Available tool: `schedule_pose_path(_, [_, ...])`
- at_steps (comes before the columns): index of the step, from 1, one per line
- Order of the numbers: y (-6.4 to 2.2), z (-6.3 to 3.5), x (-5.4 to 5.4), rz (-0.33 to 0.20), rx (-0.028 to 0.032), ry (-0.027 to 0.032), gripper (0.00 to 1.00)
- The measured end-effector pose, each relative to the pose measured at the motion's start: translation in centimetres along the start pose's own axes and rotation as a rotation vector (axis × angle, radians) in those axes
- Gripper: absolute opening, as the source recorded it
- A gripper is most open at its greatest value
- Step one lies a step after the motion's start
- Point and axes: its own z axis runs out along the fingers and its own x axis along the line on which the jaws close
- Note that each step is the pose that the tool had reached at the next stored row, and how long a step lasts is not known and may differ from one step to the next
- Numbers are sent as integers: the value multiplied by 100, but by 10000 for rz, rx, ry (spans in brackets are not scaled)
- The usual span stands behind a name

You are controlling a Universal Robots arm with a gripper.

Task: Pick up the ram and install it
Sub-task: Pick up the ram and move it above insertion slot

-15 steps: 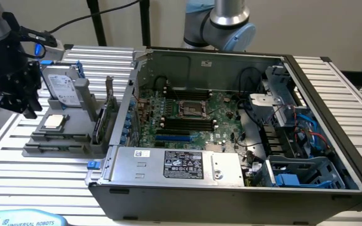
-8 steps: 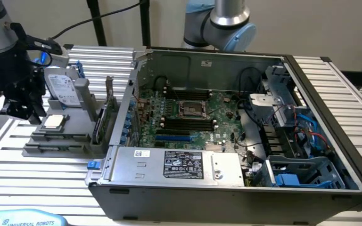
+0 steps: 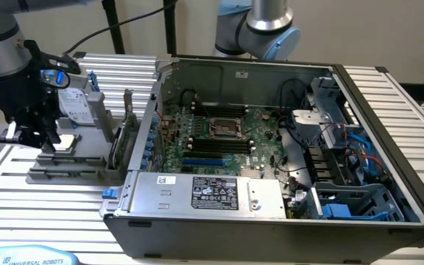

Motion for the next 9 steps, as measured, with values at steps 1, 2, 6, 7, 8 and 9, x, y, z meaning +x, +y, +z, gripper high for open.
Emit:
schedule_pose_path(1, [-6, 18, 6, -6, 0, 1, 31])
schedule_pose_path(2, [-11, 35, 13, -11, 0, 1, 31])
schedule_pose_path(6, [-24, 109, 24, -38, 0, 2, 31])
schedule_pose_path(7, [-27, 126, 25, -48, -1, 2, 31])
schedule_pose_path(8, [-29, 144, 27, -57, -1, 2, 31])
schedule_pose_path(9, [-31, 162, 28, -65, -1, 3, 31])
